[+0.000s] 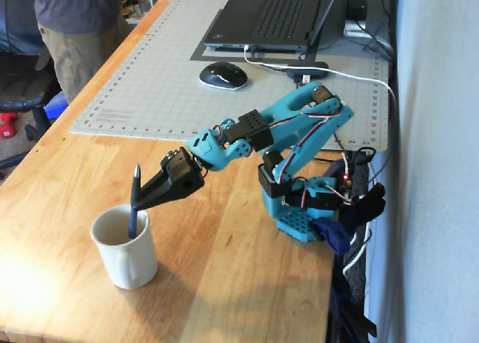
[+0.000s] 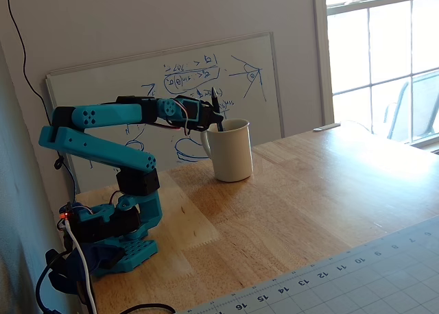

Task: Grasp a pen and put it in a mug.

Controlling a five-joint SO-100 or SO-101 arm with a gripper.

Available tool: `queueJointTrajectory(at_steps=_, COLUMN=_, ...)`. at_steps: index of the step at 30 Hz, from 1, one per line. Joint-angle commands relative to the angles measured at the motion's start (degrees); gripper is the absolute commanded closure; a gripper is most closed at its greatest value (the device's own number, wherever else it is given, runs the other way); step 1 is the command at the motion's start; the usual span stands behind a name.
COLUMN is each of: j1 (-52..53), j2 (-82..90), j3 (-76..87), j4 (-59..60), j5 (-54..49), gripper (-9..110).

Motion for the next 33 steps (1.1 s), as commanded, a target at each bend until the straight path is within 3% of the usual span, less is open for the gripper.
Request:
queueJointTrajectory(at_steps=1, j1=0.8, j2=1.4, j3=-1.2, j4=-0.5, j5=-0.2, gripper=100)
queueJointTrajectory(at_steps=11, j1=1.0, j2=1.5, j3=-2.2, j4=-0.7, j5=-0.4, gripper=86)
queueJointTrajectory(at_steps=16, j1=0.5, j2=1.6, j3=-4.9, j4=-0.4, j5=-4.0, gripper=86)
queueJointTrajectory(at_steps=26, j1=3.3, j2=2.5, j3=-6.3, j4=1.7, j5=-32.2, gripper=89)
queueJointTrajectory(at_steps=33, j1=8.6, j2=10.2, j3=-7.3, j4=24.2, j5=-59.0, gripper=91)
